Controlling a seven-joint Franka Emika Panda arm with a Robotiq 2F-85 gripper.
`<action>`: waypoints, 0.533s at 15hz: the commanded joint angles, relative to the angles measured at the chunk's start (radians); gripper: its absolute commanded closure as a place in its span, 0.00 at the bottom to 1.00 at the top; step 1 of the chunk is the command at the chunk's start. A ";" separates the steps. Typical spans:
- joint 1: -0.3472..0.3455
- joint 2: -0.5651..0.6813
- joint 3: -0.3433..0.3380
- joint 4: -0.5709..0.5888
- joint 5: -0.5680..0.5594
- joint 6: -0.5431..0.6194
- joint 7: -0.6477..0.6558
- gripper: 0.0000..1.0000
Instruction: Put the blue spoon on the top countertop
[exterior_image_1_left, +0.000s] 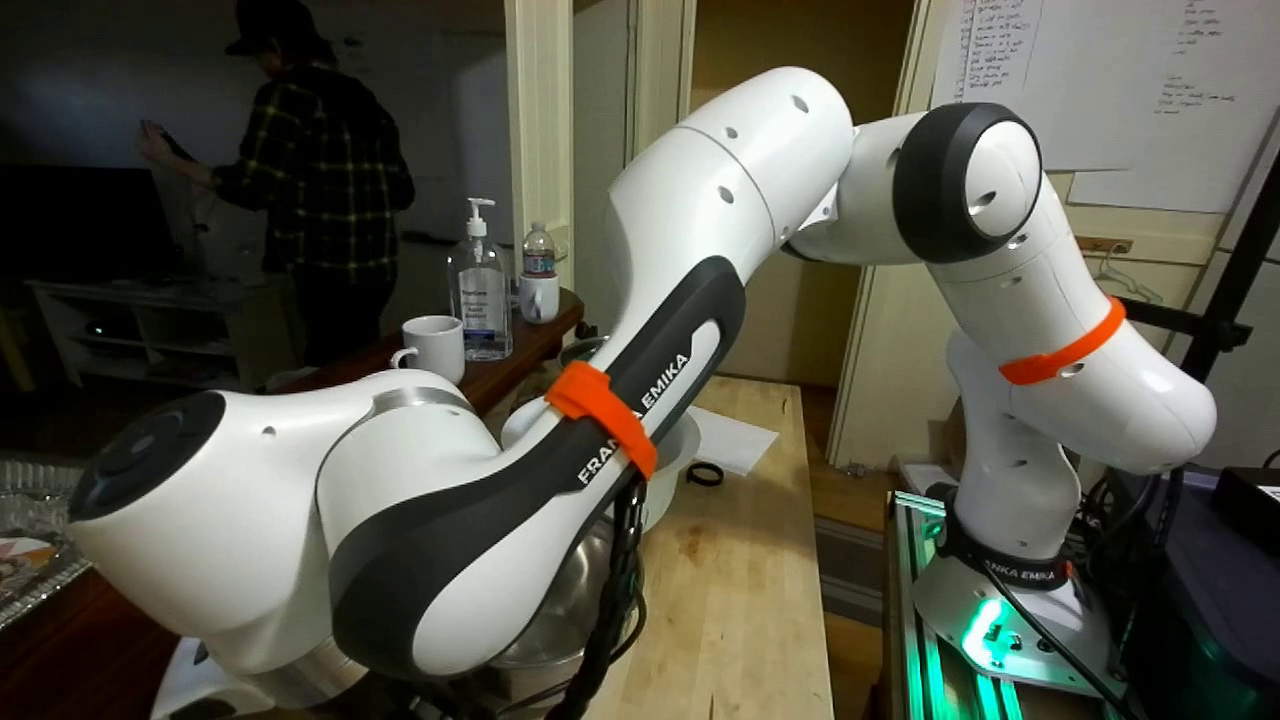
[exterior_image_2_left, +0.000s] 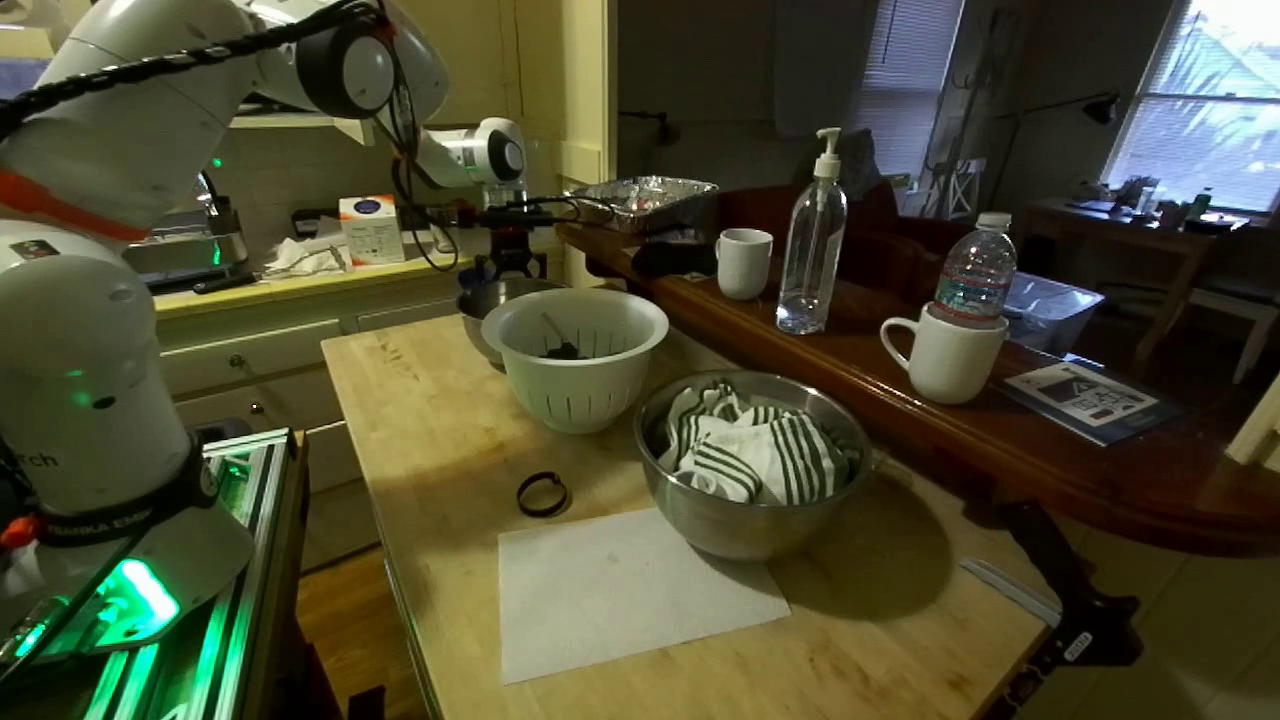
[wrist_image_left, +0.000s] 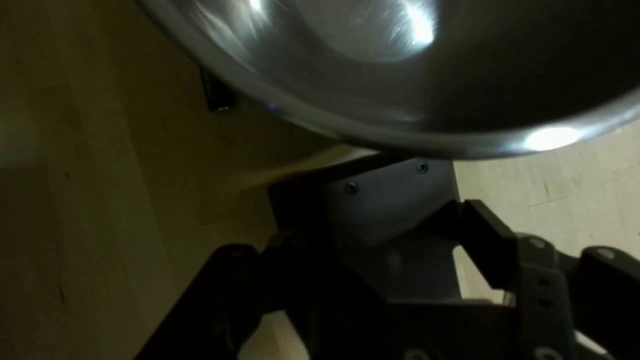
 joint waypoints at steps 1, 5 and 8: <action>-0.012 0.016 0.017 0.008 0.009 -0.020 -0.014 0.59; -0.011 0.021 0.022 0.034 0.017 -0.059 -0.019 0.87; -0.013 0.023 0.030 0.052 0.048 -0.098 -0.001 1.00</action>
